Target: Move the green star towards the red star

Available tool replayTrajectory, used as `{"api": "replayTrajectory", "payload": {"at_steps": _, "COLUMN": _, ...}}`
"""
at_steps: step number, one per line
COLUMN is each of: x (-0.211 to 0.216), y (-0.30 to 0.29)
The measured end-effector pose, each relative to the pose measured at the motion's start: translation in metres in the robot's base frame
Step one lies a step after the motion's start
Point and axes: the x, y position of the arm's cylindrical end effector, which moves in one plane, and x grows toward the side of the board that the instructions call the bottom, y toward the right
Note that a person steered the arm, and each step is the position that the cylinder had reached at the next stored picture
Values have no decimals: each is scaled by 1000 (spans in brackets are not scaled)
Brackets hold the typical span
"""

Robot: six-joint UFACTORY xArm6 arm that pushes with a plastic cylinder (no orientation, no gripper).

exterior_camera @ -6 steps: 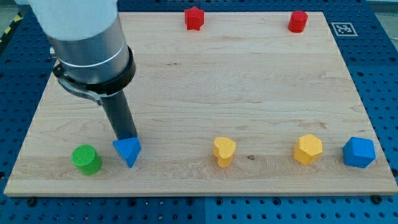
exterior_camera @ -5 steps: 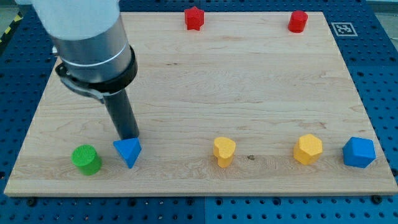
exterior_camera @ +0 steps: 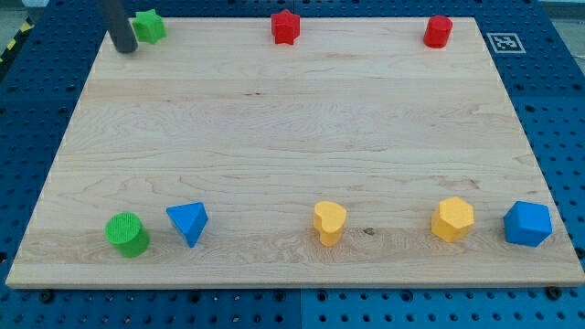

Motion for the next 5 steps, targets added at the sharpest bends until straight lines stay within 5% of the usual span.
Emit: {"api": "replayTrajectory", "payload": {"at_steps": 5, "x": -49, "y": 18}}
